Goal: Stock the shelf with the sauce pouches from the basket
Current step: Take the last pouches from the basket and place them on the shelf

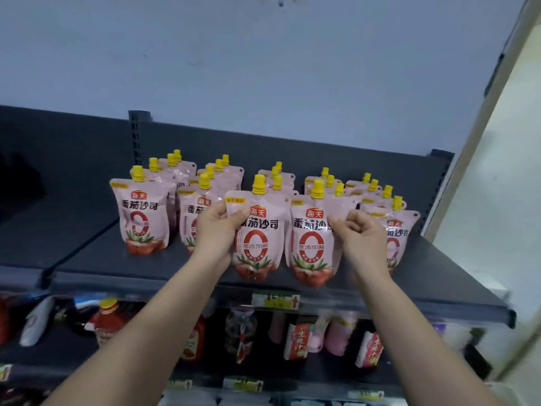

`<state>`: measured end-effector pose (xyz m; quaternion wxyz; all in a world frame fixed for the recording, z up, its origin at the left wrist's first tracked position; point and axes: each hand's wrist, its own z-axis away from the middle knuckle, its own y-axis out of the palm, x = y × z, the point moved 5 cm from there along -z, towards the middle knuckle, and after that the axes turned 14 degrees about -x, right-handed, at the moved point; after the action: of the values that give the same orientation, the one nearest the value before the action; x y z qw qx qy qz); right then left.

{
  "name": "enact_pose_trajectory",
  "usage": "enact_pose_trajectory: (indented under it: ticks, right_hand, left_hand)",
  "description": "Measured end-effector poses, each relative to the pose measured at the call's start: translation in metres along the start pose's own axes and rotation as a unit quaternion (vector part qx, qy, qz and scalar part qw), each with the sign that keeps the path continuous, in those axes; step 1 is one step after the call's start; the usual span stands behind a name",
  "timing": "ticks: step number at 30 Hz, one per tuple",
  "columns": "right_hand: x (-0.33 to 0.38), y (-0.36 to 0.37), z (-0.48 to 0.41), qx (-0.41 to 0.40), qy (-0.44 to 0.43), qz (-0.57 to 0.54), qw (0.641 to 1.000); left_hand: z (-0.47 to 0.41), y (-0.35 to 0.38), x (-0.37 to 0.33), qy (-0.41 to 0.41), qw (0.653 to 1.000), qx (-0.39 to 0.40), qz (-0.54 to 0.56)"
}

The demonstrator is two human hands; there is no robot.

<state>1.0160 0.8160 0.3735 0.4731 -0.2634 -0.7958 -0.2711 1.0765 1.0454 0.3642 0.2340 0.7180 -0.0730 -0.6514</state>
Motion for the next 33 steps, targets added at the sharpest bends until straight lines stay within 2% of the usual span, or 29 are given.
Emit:
enact_pose_trajectory:
  ticks: [7, 15, 20, 24, 28, 33]
  right_hand:
    - [-0.029, -0.020, -0.034, -0.013, 0.041, 0.014, 0.999]
    - [-0.059, -0.026, -0.052, -0.041, 0.105, 0.006, 0.994]
    - [-0.064, -0.024, -0.057, -0.027, 0.117, -0.008, 0.993]
    - [-0.067, -0.026, -0.057, -0.022, 0.113, 0.008, 0.993]
    - [-0.066, -0.027, -0.053, -0.019, 0.093, 0.052, 0.994]
    - [-0.066, -0.026, -0.046, -0.044, 0.064, 0.100, 0.992]
  left_hand:
    - [-0.013, 0.032, 0.022, 0.008, 0.999, -0.007, -0.034]
    - [-0.035, 0.034, 0.043, -0.016, 0.999, -0.022, -0.035]
    - [-0.039, 0.037, 0.048, -0.016, 0.999, -0.020, -0.042]
    - [-0.041, 0.035, 0.049, 0.009, 0.995, -0.005, -0.096]
    - [-0.040, 0.030, 0.049, 0.047, 0.977, 0.033, -0.204]
    - [-0.040, 0.025, 0.051, 0.066, 0.963, 0.018, -0.261]
